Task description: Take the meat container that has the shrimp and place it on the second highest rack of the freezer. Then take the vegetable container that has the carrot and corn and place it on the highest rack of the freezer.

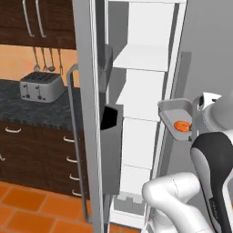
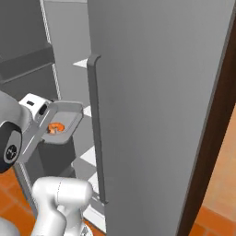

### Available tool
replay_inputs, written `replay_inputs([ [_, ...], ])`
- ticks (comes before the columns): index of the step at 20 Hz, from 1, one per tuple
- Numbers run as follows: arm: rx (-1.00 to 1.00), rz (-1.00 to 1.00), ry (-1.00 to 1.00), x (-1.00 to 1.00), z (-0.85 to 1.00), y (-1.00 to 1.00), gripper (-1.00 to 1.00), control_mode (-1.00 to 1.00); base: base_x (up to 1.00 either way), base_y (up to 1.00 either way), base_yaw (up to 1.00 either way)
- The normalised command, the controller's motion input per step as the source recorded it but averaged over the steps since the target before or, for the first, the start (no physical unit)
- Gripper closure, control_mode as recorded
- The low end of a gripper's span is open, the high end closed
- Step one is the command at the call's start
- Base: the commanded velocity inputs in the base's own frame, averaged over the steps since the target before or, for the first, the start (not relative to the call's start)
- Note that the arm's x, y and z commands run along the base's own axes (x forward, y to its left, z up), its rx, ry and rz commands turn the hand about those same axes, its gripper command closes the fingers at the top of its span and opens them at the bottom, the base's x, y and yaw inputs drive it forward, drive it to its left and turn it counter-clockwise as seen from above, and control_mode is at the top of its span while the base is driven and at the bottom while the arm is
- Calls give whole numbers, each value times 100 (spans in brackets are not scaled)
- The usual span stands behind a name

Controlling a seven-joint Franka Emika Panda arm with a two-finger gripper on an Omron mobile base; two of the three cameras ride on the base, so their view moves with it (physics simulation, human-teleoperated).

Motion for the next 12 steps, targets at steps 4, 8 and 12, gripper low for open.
replay_inputs([
  [4, 0, 0, 0, 0, 0, 0, 100, 100, 55, 3, 0],
  [8, 0, 0, 0, 0, 0, 0, 100, 100, 15, 33, 0],
  [12, 0, 0, 0, 0, 0, 0, 100, 100, 4, 34, 0],
])
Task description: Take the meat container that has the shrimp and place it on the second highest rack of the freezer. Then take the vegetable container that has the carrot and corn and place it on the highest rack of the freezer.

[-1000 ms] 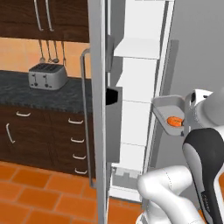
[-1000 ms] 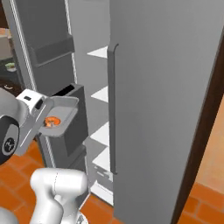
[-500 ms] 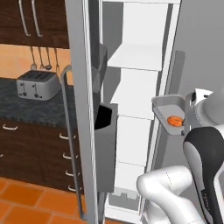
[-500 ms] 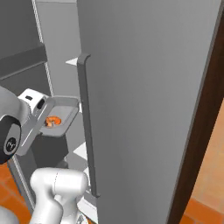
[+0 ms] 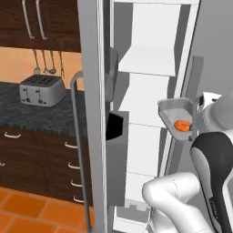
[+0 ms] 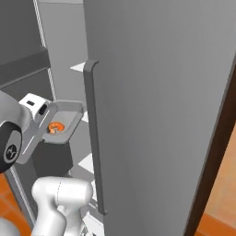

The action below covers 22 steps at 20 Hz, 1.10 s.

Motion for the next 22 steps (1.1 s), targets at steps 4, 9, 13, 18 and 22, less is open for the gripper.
replay_inputs([
  [4, 0, 0, 0, 0, 0, 0, 100, 100, 17, 39, 0],
  [9, 0, 0, 0, 0, 0, 0, 100, 100, 22, 45, 0],
  [13, 0, 0, 0, 0, 0, 0, 100, 100, 18, 30, 0],
  [18, 0, 0, 0, 0, 0, 0, 100, 100, 15, 11, 0],
  [22, 0, 0, 0, 0, 0, 0, 100, 100, 0, 0, 0],
])
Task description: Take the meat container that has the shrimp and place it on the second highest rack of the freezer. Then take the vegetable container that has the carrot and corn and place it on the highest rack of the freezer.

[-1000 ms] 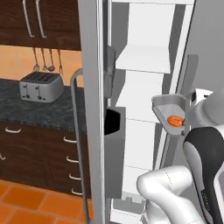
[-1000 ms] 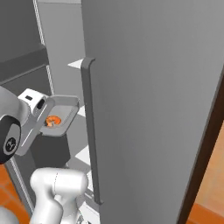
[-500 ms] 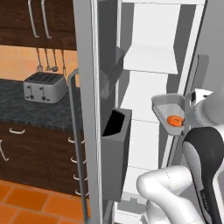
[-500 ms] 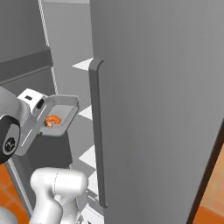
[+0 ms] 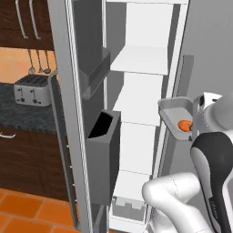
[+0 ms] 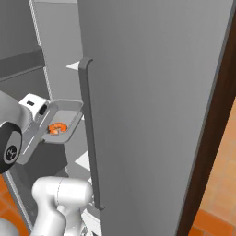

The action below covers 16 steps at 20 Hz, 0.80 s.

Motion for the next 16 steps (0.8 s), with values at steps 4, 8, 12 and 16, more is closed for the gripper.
replay_inputs([
  [4, 0, 0, 0, 0, 0, 0, 100, 100, 8, 18, 0],
  [8, 0, 0, 0, 0, 0, 0, 100, 100, 26, 35, 0],
  [12, 0, 0, 0, 0, 0, 0, 100, 100, 32, 25, 0],
  [16, 0, 0, 0, 0, 0, 0, 100, 100, 31, 20, 0],
])
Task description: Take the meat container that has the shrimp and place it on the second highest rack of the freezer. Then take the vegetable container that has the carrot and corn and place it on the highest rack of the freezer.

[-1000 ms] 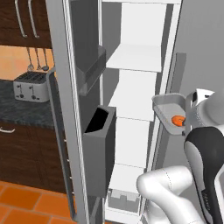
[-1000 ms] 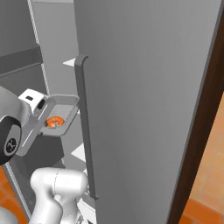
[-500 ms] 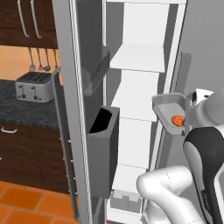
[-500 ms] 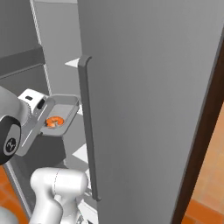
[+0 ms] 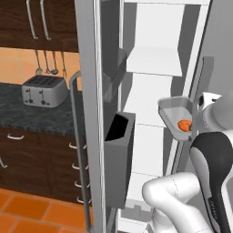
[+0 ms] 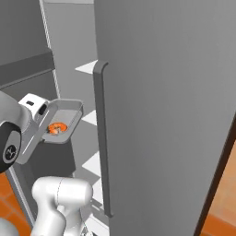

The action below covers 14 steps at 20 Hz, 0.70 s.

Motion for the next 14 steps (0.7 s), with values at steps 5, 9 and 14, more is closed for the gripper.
replay_inputs([
  [5, 0, 0, 0, 0, 0, 0, 100, 100, 41, 18, 0],
  [9, 0, 0, 0, 0, 0, 0, 100, 100, 50, 19, 0],
  [14, 0, 0, 0, 21, -1, 7, 100, -100, 27, 10, 0],
])
